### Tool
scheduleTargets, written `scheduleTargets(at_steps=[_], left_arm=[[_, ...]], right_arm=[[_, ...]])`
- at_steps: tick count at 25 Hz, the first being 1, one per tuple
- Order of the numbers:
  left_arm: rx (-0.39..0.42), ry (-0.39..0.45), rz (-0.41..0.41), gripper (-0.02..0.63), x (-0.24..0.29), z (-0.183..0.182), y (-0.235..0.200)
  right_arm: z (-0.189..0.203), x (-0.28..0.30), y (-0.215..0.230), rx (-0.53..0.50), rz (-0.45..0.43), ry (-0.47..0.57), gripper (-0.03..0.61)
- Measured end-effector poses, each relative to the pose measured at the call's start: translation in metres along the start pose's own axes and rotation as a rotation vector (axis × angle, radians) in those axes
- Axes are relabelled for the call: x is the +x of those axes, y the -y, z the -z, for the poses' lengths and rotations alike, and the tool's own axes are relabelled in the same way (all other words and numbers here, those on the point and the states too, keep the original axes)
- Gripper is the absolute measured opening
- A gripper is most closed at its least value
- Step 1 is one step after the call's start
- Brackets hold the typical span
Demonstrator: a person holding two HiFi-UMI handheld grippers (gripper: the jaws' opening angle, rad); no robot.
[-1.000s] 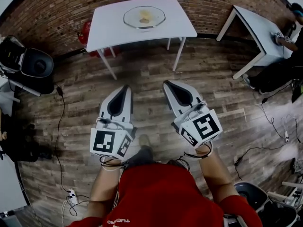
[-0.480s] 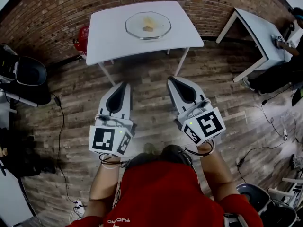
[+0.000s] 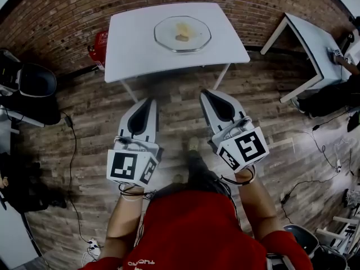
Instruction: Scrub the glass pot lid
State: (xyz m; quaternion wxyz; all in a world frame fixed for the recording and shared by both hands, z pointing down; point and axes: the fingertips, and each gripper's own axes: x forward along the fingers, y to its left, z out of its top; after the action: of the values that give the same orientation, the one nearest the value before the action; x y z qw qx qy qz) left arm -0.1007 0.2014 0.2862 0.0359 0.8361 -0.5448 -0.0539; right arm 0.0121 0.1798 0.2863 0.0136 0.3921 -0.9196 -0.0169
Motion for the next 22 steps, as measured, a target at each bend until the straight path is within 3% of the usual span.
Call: scheduleTargets(at_steps=[8, 22], left_arm=[[0.008, 0.001, -0.014, 0.017, 0.063, -0.001, -0.028], [0.025, -0.002, -0.077, 0.017, 0.225, 0.002, -0.067]], right_arm=[[-0.001, 0.051, 0.047, -0.032, -0.011, 0.019, 0.029], [0.003, 0.159, 0.181, -0.048, -0.088, 0.020, 0.029]])
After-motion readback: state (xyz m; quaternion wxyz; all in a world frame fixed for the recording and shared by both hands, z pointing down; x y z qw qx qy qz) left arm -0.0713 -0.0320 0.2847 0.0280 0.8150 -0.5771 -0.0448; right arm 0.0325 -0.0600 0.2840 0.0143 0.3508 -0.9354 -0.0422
